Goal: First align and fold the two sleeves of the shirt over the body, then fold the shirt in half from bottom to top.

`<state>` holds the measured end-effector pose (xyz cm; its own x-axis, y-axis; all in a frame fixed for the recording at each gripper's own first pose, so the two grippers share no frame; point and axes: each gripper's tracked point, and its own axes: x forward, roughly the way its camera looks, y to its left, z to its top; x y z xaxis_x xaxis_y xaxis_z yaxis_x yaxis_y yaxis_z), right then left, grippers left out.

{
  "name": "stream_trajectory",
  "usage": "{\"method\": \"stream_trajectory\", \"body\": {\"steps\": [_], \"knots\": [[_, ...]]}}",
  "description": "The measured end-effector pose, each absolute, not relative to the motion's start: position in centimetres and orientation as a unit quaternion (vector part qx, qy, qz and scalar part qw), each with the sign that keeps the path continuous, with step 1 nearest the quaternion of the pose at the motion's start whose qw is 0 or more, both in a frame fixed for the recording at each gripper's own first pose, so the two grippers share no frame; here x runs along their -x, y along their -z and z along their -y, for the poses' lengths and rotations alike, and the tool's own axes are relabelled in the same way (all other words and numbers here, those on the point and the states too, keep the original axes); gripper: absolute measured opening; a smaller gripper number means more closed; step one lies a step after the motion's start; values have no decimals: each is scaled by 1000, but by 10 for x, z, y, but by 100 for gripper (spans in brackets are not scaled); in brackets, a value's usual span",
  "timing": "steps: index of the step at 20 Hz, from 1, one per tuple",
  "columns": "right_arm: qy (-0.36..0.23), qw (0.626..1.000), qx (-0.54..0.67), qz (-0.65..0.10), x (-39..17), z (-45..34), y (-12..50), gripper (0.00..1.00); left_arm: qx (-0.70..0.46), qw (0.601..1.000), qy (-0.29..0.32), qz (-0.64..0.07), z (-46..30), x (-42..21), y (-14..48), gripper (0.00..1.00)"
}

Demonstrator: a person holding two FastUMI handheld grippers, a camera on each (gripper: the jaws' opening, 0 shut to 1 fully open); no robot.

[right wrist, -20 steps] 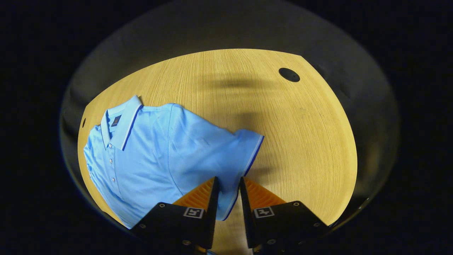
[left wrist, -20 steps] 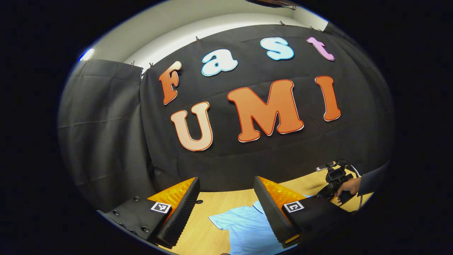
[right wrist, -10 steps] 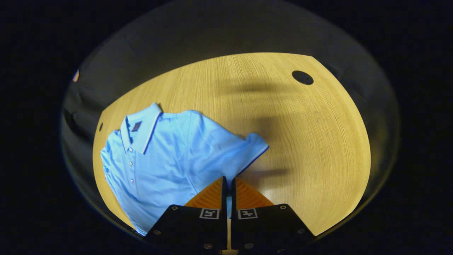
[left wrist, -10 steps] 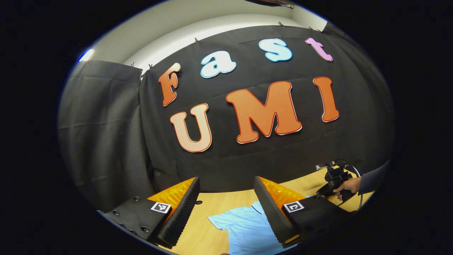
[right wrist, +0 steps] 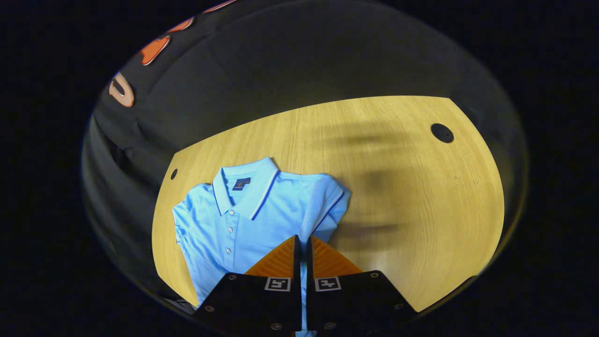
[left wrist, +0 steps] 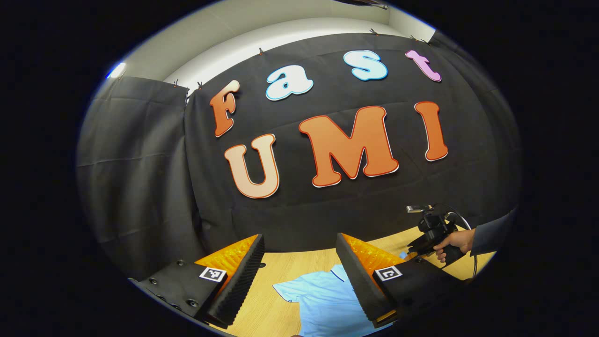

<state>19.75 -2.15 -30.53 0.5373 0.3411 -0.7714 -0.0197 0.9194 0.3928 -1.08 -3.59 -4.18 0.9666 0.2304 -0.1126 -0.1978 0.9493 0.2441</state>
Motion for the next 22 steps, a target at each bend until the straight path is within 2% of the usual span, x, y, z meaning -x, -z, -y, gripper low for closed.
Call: {"method": "stream_trajectory", "body": {"steps": [7,9,10,11,12,13,14,16,18,22], "knots": [[-153,841,-189,-483,-206,-37,301,7,-100,982,-125,-96,15,4,57,99],[-162,836,-191,-489,-201,-44,300,12,-81,982,-130,-112,5,2,68,99],[-175,836,-192,-483,-198,-47,292,25,-66,982,-128,-122,1,0,75,99],[-185,841,-189,-472,-197,-48,285,33,-49,982,-124,-130,-3,-2,81,98],[-190,847,-182,-462,-196,-47,278,51,-32,982,-124,-137,-7,-3,89,100],[-190,854,-179,-451,-193,-44,271,51,-16,981,-123,-146,-12,-5,95,98],[-188,858,-179,-443,-191,-41,264,67,-2,981,-123,-152,-19,-7,99,100],[-178,865,-187,-430,-186,-33,252,79,20,979,-121,-162,-32,-9,110,100],[-161,875,-193,-413,-180,-25,242,87,41,977,-110,-180,-44,-12,125,99],[-121,901,-190,-370,-153,-5,214,93,75,966,-78,-233,-70,-23,165,100]]}}
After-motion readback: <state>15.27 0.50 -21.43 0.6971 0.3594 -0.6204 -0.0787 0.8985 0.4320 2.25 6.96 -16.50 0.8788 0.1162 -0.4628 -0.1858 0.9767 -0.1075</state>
